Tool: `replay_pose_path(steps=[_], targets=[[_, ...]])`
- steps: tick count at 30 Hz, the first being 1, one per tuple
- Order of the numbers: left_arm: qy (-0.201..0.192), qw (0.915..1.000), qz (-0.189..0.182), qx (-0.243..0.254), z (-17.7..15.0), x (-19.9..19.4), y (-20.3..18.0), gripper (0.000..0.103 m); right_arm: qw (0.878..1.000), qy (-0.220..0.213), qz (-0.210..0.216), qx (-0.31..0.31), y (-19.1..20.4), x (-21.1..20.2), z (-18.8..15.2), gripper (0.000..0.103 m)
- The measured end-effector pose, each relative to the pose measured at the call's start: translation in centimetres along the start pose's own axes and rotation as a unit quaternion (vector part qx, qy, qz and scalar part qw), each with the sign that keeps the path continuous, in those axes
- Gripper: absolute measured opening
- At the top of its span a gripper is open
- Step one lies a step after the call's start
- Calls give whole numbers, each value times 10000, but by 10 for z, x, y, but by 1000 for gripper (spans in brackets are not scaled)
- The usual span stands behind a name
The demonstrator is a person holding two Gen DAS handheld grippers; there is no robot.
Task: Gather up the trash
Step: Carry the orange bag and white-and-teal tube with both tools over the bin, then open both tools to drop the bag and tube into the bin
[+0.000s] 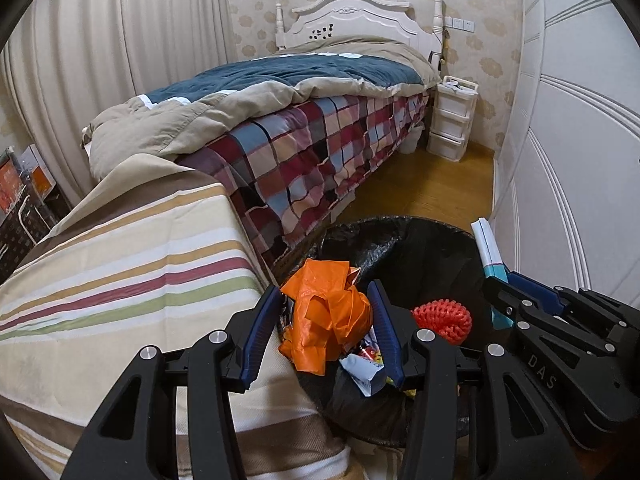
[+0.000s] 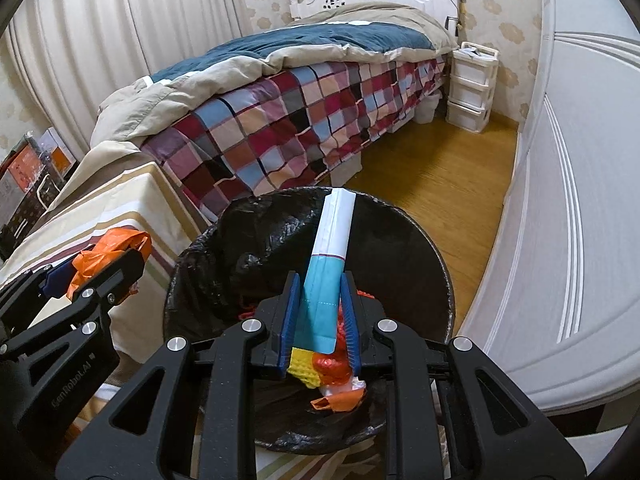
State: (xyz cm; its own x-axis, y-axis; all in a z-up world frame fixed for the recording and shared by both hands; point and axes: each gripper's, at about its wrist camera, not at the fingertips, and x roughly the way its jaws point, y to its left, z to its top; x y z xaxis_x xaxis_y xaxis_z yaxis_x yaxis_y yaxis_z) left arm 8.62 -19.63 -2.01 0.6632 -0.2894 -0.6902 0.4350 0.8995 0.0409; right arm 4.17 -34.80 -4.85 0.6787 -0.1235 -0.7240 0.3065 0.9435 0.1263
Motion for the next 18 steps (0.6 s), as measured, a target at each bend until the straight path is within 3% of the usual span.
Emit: replay_pose_path(steps=[6, 9, 12, 14, 18], targets=[[7, 10000, -4, 12, 2, 2, -2, 52, 10000, -28, -53, 36, -5, 1, 1, 24], [-42, 10000, 9, -42, 2, 0, -1, 70, 9999, -57, -102, 66, -7, 0, 2, 39], [-110, 9999, 32, -105, 1, -3, 1, 75, 9997, -126, -201, 79, -9, -4, 2, 47], [-128, 9998, 84, -132, 1, -5, 3, 77, 9995, -171, -255, 104, -11, -7, 1, 58], [-152, 9996, 189, -166, 0, -9, 7, 80, 9991, -225, -342, 95, -11, -13, 0, 64]])
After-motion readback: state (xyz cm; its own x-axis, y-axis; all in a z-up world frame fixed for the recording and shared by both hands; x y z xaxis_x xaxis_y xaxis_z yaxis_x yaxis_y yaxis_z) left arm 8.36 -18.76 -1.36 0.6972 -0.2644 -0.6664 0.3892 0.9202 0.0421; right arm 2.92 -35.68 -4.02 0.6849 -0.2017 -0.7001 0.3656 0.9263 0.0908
